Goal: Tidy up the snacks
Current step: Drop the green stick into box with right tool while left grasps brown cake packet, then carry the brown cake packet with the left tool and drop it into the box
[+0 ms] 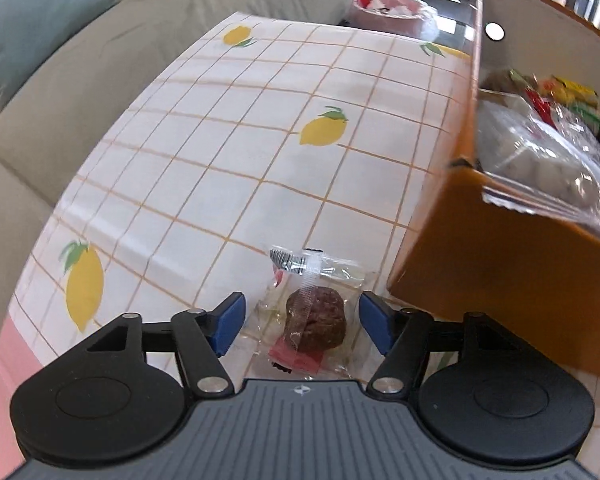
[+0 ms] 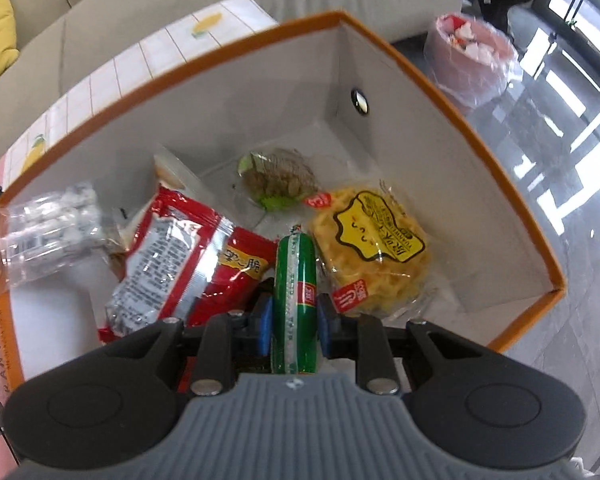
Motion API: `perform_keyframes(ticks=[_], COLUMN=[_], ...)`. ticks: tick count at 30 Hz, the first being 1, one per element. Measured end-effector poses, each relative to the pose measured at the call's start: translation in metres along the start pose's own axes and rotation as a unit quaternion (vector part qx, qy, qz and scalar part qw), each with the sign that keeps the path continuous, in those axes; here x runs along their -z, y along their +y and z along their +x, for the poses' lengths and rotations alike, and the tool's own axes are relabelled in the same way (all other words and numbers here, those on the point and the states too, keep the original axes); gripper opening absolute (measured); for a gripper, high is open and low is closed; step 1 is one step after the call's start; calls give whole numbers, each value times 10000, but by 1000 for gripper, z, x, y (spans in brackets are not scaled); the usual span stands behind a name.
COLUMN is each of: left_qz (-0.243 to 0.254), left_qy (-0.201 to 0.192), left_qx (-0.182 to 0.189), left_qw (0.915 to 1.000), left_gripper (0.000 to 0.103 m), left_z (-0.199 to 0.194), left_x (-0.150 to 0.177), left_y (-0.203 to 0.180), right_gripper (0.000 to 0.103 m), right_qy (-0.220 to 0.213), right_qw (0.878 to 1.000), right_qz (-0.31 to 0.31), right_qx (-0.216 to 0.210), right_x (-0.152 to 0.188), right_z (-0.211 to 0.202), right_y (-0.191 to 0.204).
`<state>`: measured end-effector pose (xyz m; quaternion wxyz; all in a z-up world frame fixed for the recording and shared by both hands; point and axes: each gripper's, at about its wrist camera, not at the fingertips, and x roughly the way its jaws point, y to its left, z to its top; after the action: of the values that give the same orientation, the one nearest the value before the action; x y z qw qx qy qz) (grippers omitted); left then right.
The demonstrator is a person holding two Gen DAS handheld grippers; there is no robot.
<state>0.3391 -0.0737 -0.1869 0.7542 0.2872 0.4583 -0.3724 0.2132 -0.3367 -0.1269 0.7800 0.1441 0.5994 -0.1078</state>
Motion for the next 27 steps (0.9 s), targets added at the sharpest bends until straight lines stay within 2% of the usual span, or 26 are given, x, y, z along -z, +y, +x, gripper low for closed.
perform_keyframes(ticks=[2,8,9,11,16,21,27], left_qz=[-179,-367,-430,-569,-821,-767,-93], left_qy=[51,152,145,100,-132,-458,-778], left_qx=[68,-58,-137,-230,-155,-86,188], left_qw=[9998,9992,9989,9981,9964,9960,9967], left_gripper=[63,56,55,52,50,49,49], left_z=[-1,-5,-7,-13,-50,-113,-169], left_x=[1,3,4,5,6,-5,-36], left_y=[2,-3,-5,-6,-5,-18,-71], right_gripper=[21,23,31,35,47,49,49], right_qy=[32,-11,-44,-140,-350,-557,-607], right_qw=[10000,10000,10000,9999,9993,9980,9961], right_qz=[6,-19,-44,-81,-123,-80,-61], right_qx=[20,17,29,14,-67,-285,-641], right_x=[1,2,3,3,10,17,22], right_z=[3,3,2,-3,-17,-30,-44], right_y=[-1,2,3,6,11,7,0])
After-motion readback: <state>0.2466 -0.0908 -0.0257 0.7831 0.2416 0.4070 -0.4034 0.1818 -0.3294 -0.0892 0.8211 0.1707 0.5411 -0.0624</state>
